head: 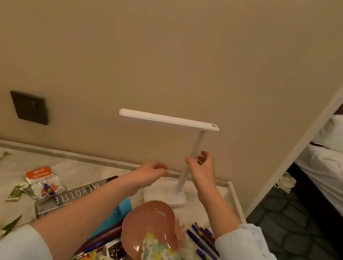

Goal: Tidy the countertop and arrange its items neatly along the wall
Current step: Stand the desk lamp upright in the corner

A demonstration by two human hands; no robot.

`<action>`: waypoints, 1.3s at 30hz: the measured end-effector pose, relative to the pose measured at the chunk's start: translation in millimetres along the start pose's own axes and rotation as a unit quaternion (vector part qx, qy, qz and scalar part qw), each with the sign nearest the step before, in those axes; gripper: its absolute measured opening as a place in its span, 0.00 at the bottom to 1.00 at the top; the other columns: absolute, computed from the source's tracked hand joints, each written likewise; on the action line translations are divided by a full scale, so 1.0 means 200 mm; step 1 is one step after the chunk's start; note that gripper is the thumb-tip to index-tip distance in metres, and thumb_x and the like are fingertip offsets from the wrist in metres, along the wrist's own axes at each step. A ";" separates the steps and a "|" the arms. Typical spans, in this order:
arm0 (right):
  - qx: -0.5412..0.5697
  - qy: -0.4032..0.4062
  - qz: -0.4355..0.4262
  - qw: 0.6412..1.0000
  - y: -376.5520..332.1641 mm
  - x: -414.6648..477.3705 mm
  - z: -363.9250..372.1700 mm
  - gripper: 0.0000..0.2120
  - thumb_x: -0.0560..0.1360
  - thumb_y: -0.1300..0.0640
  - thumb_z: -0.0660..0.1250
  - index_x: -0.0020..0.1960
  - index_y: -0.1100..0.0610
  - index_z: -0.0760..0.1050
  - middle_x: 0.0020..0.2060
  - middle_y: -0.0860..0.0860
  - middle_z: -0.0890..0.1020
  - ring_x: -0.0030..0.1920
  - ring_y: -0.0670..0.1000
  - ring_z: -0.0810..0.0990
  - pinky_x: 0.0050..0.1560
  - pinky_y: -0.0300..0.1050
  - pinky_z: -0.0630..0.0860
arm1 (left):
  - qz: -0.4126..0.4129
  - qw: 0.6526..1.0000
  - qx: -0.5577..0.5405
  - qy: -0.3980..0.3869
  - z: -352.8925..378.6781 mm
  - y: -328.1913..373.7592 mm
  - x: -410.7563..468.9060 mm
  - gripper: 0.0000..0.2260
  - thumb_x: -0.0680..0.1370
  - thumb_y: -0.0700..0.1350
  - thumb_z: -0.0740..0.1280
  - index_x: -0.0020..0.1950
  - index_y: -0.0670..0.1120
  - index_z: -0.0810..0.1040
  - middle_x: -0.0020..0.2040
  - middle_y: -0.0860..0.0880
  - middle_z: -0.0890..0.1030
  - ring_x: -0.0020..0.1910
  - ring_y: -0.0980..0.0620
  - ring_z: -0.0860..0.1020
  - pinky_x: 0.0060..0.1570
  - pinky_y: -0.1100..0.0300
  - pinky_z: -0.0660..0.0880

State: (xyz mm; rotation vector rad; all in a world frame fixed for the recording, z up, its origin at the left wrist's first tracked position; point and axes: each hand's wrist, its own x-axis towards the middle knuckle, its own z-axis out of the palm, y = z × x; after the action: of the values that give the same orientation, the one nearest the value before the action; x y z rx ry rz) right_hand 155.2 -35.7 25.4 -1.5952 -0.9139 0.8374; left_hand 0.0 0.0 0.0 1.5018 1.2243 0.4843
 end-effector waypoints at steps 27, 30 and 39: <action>0.060 -0.027 -0.141 0.988 -0.42 -0.10 0.43 0.05 0.82 0.56 0.56 0.50 0.57 0.67 0.37 0.52 0.70 0.34 0.47 0.68 0.36 0.39 0.66 | 0.074 0.990 0.092 0.076 -0.28 -0.07 -0.21 0.20 0.79 0.45 0.64 0.71 0.49 0.72 0.74 0.50 0.67 0.74 0.53 0.65 0.67 0.61 0.63; 0.065 -0.057 -0.139 0.987 -0.49 -0.19 0.60 0.06 0.82 0.55 0.56 0.50 0.58 0.67 0.37 0.51 0.70 0.34 0.47 0.68 0.35 0.41 0.65 | 0.056 0.987 0.108 0.103 -0.43 -0.13 -0.34 0.19 0.78 0.47 0.65 0.70 0.51 0.72 0.74 0.50 0.67 0.73 0.52 0.66 0.64 0.62 0.63; 0.070 -0.162 -0.144 0.974 -0.66 -0.52 1.23 0.07 0.82 0.53 0.55 0.53 0.56 0.67 0.38 0.50 0.71 0.37 0.47 0.69 0.36 0.41 0.67 | 0.001 0.979 0.112 0.168 -1.00 -0.37 -0.67 0.19 0.79 0.48 0.65 0.70 0.50 0.72 0.75 0.50 0.67 0.72 0.51 0.67 0.68 0.59 0.64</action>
State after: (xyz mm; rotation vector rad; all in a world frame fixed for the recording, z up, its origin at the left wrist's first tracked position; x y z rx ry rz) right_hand -125.8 -0.1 115.5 -1.1859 -1.2541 0.9474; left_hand -246.9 -31.4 39.7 1.6558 1.5846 0.6370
